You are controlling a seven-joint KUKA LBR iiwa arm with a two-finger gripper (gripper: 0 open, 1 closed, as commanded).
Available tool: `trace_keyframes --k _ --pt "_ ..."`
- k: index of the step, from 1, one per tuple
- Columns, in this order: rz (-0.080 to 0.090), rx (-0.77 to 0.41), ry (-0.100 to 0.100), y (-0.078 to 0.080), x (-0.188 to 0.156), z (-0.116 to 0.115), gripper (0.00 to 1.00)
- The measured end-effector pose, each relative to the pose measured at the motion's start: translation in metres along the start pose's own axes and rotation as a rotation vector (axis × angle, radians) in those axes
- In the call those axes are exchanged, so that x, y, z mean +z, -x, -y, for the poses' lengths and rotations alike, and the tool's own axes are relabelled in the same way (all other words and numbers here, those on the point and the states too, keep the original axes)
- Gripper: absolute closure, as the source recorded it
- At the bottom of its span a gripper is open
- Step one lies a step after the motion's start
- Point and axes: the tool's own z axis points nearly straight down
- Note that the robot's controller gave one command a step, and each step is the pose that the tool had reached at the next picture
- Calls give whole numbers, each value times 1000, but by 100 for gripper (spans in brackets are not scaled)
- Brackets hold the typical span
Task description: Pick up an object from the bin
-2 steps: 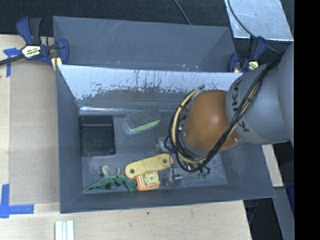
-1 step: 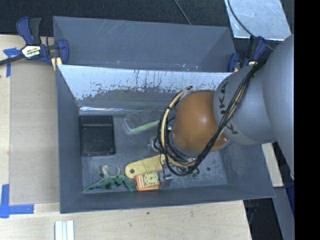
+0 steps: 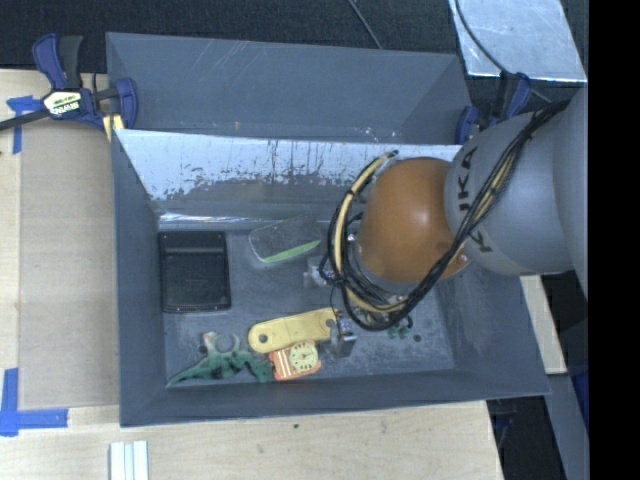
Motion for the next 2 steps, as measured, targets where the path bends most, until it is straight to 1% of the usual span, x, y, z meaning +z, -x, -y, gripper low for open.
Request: trace_keyframes --k 1,2 --pt "-7 25 1 -11 14 -22 0" --pt "2 -19 -1 -6 15 -21 100"
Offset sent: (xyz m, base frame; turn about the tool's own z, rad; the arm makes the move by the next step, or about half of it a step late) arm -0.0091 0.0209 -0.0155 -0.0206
